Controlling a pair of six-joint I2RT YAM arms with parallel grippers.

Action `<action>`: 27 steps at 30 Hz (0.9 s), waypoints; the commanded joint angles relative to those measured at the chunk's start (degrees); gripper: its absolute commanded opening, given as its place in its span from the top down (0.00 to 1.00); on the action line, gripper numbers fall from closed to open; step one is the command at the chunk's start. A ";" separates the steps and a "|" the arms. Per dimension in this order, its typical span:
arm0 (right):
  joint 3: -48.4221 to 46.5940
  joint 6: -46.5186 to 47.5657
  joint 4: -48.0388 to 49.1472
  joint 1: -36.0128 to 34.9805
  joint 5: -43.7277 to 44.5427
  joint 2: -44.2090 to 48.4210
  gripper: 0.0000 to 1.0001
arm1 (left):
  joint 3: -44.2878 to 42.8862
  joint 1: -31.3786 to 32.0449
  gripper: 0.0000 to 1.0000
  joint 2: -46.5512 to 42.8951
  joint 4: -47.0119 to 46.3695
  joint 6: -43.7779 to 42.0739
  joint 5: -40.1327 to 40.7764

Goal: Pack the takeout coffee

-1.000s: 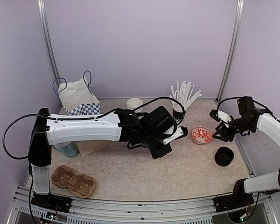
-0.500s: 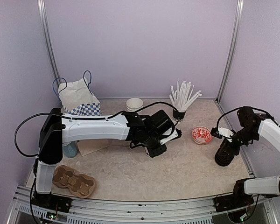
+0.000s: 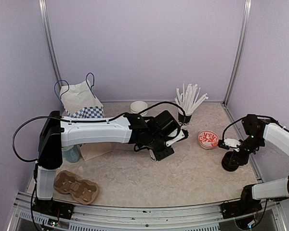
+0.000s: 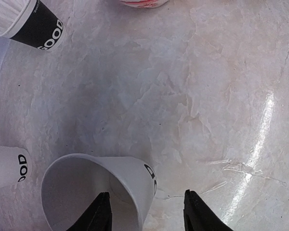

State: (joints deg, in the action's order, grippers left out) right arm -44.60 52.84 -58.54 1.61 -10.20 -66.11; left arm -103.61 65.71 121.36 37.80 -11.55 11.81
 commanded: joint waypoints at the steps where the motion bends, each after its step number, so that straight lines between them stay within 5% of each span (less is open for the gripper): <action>1: 0.54 -1.16 0.13 -0.46 2.47 -1.03 0.65 | -1.87 0.25 0.49 -3.41 -1.55 0.91 -0.68; 27: -3.57 -2.13 -3.51 -0.46 -0.82 -2.77 0.96 | -1.42 0.73 0.49 -4.75 -1.78 0.83 -0.60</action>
State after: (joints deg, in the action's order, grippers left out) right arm -44.99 51.29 -59.37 1.61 -8.64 -69.97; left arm -103.66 66.30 119.61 37.28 -10.96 11.77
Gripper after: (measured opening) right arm 0.056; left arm 0.503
